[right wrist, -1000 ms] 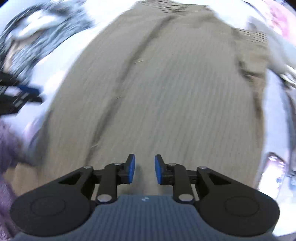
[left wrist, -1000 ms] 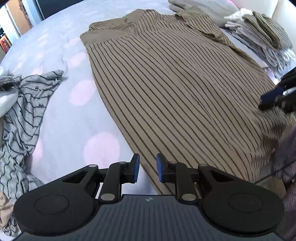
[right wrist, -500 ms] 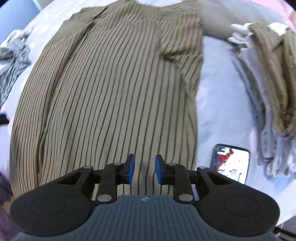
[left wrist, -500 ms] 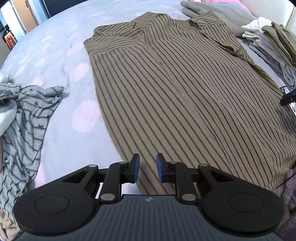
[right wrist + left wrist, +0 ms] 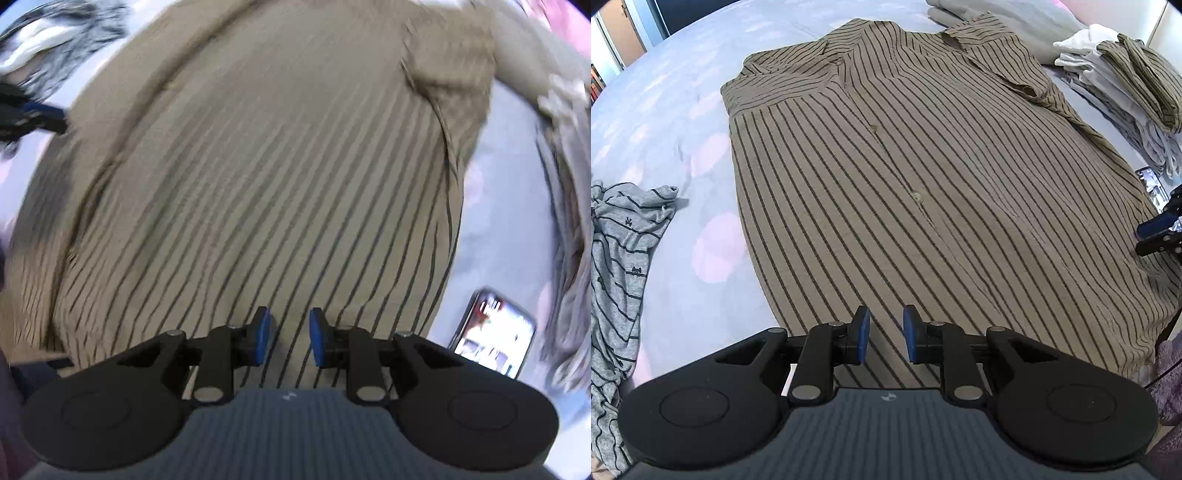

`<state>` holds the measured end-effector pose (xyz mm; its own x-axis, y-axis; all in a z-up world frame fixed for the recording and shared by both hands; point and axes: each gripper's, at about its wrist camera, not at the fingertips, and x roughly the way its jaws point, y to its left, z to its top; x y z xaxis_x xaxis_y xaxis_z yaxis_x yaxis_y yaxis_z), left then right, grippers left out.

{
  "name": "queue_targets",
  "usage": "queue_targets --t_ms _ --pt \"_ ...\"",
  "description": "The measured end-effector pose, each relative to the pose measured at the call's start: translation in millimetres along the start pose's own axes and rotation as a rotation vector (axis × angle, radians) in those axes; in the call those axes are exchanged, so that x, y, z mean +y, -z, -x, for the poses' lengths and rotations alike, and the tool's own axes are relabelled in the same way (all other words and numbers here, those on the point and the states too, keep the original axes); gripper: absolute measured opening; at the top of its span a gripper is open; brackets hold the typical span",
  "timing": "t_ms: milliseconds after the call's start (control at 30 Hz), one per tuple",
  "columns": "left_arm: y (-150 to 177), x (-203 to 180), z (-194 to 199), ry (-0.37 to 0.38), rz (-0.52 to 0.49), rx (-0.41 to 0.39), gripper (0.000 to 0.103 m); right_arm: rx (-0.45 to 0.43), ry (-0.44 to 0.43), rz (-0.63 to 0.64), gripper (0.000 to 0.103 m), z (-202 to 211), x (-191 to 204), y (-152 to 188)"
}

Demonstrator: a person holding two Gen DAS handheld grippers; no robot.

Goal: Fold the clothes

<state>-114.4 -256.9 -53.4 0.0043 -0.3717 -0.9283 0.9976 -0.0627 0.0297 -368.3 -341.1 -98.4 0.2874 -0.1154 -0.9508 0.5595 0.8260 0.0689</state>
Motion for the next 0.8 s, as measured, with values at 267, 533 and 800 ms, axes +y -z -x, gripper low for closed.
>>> queue_targets --t_ms 267,533,800 --pt "1 -4 8 0.008 0.004 -0.028 0.018 0.084 0.026 0.347 0.027 23 15 15" --pt "6 -6 9 0.004 0.004 -0.028 0.018 0.186 0.086 0.453 0.032 26 1 36" --pt "9 -8 12 0.005 0.007 -0.027 0.018 0.227 0.086 0.347 0.038 5 -11 37"
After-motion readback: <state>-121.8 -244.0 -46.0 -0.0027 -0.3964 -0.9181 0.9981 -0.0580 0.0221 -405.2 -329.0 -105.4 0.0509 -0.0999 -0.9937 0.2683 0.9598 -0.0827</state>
